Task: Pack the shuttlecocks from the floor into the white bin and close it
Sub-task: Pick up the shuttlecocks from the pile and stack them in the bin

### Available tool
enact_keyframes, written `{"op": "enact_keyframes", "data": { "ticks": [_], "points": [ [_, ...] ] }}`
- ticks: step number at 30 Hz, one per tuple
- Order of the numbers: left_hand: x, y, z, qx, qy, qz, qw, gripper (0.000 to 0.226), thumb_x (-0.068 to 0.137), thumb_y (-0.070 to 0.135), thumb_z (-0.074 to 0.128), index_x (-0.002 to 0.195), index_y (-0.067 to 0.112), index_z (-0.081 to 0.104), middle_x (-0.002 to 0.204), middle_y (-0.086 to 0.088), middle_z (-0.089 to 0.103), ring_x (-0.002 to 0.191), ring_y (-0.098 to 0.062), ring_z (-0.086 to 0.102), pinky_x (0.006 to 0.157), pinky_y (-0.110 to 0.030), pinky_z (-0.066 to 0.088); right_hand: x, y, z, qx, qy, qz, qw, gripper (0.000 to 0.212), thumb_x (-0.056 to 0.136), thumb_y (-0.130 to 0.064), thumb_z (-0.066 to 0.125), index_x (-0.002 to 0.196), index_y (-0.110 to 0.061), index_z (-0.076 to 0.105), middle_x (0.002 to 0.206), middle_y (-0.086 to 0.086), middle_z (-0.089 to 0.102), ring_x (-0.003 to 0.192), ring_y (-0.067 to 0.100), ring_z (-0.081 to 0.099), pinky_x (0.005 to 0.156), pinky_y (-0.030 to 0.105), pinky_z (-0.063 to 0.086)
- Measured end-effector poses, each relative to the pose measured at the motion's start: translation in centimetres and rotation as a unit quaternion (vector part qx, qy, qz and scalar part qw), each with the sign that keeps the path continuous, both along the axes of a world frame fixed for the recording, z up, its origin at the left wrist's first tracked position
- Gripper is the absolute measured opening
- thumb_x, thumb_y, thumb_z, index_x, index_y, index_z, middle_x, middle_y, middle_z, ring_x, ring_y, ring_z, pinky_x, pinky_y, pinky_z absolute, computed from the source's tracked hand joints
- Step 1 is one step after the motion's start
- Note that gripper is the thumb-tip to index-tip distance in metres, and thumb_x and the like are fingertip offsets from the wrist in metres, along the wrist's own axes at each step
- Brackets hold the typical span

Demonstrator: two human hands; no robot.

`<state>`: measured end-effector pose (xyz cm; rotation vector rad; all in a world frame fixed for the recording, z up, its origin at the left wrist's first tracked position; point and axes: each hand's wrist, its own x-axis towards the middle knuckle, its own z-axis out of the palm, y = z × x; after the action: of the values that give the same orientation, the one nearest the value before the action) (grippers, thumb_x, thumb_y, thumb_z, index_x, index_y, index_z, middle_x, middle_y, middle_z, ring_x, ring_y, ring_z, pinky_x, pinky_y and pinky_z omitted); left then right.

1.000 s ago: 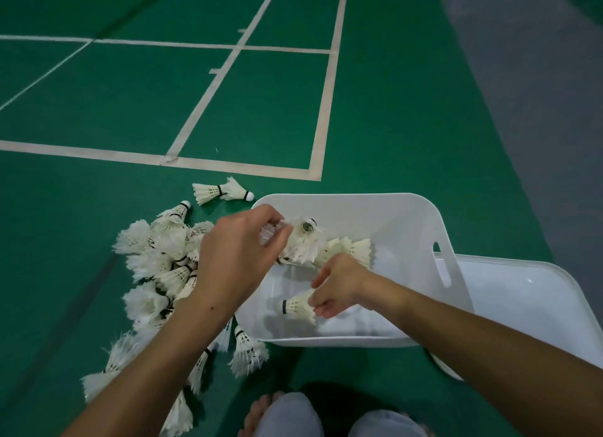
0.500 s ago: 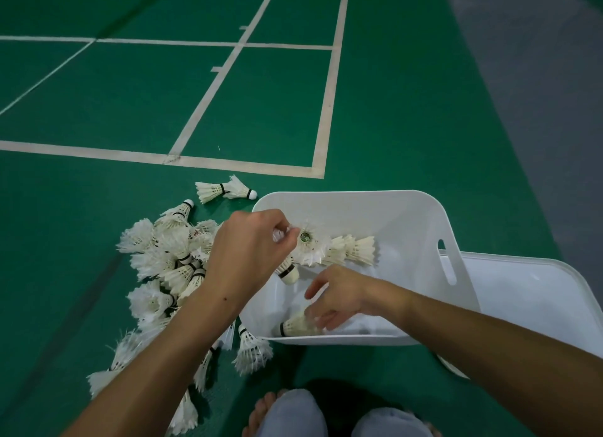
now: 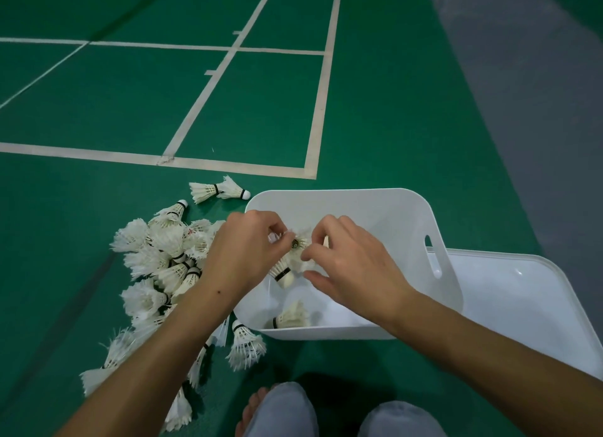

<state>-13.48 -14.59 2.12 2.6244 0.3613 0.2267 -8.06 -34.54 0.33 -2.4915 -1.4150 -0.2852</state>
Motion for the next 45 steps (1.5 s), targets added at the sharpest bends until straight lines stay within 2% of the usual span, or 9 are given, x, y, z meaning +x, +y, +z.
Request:
{"op": "enact_keyframes", "data": {
  "ticks": [4,9,14,19,26,34,38,42,45],
  "points": [
    [0.4,0.2,-0.4,-0.019,0.007,-0.006,1.000,0.023,0.094,0.044,0.072,0.092,0.023,0.081,0.081,0.007,0.076,0.071,-0.018,0.072,0.068,-0.042,0.061,0.3,-0.1,-0.8,-0.051,-0.001,0.012,0.999,0.030,0.085,-0.040,0.074,0.107,-0.019,0.075,0.109,0.000,0.058,0.095,0.025,0.051,0.072,0.036,0.047],
    [0.8,0.3,-1.0,-0.042,0.020,-0.037,0.998,0.035,0.087,0.059,0.075,0.095,0.025,0.082,0.089,0.009,0.078,0.084,-0.010,0.069,0.075,-0.035,0.059,1.6,0.0,-1.8,-0.040,-0.047,0.001,0.998,0.022,0.078,-0.008,0.083,0.098,-0.015,0.075,0.091,0.003,0.065,0.085,0.029,0.052,0.061,0.036,0.039],
    [0.7,0.9,-0.8,-0.062,0.012,-0.030,0.998,0.040,0.083,0.059,0.078,0.107,0.027,0.080,0.091,0.008,0.074,0.081,-0.006,0.061,0.065,-0.021,0.044,2.4,-1.4,-2.2,-0.051,0.085,-0.066,0.993,0.006,0.096,-0.026,0.069,0.093,-0.022,0.072,0.086,-0.002,0.066,0.082,0.025,0.059,0.062,0.039,0.053],
    [0.4,0.5,-0.2,-0.031,0.031,-0.059,0.997,0.035,0.093,0.048,0.075,0.124,0.031,0.075,0.096,0.010,0.073,0.092,-0.016,0.067,0.080,-0.038,0.057,3.0,-1.5,-4.3,-0.138,0.347,-0.152,0.915,0.011,0.089,-0.021,0.072,0.080,-0.015,0.075,0.074,0.002,0.075,0.070,0.021,0.071,0.071,0.040,0.062],
    [0.2,-0.2,0.1,0.044,0.034,-0.079,0.995,0.054,0.100,0.041,0.068,0.149,0.032,0.047,0.113,0.007,0.073,0.102,-0.022,0.067,0.082,-0.036,0.050,3.0,1.0,-6.7,-0.120,0.599,-0.182,0.770,0.020,0.087,-0.002,0.077,0.070,-0.007,0.069,0.064,0.011,0.071,0.055,0.023,0.069,0.068,0.038,0.066],
    [-0.2,0.7,-0.5,0.065,0.000,-0.110,0.992,0.015,0.096,0.036,0.075,0.108,0.027,0.075,0.091,0.011,0.075,0.099,-0.015,0.065,0.086,-0.038,0.049,1.9,2.4,-7.7,-0.144,0.700,-0.212,0.667,0.008,0.086,-0.006,0.084,0.085,-0.005,0.076,0.069,0.010,0.073,0.060,0.019,0.070,0.065,0.029,0.061],
    [-0.5,0.9,-1.0,0.042,-0.002,-0.127,0.991,0.010,0.095,0.038,0.074,0.102,0.031,0.078,0.093,0.014,0.075,0.104,-0.012,0.060,0.089,-0.041,0.049,2.2,1.5,-6.8,-0.194,0.680,-0.181,0.684,0.019,0.082,-0.022,0.089,0.088,-0.008,0.078,0.062,0.000,0.064,0.056,0.014,0.058,0.068,0.028,0.060],
    [-0.7,0.9,-1.0,0.070,-0.005,-0.162,0.984,0.009,0.093,0.042,0.076,0.096,0.034,0.078,0.114,0.019,0.071,0.116,-0.015,0.052,0.093,-0.037,0.042,3.2,0.0,-4.2,-0.169,0.564,-0.157,0.793,0.043,0.082,-0.030,0.089,0.117,-0.009,0.077,0.090,-0.013,0.070,0.083,0.010,0.070,0.077,0.027,0.062],
    [-0.7,0.8,-0.9,0.074,0.017,-0.169,0.983,0.007,0.094,0.041,0.075,0.098,0.036,0.078,0.120,0.019,0.064,0.117,-0.014,0.048,0.094,-0.037,0.041,3.0,-1.4,-1.0,-0.011,0.467,-0.177,0.866,0.036,0.081,-0.029,0.089,0.113,-0.019,0.076,0.097,-0.014,0.071,0.084,0.003,0.067,0.074,0.018,0.053]
  ]
}}
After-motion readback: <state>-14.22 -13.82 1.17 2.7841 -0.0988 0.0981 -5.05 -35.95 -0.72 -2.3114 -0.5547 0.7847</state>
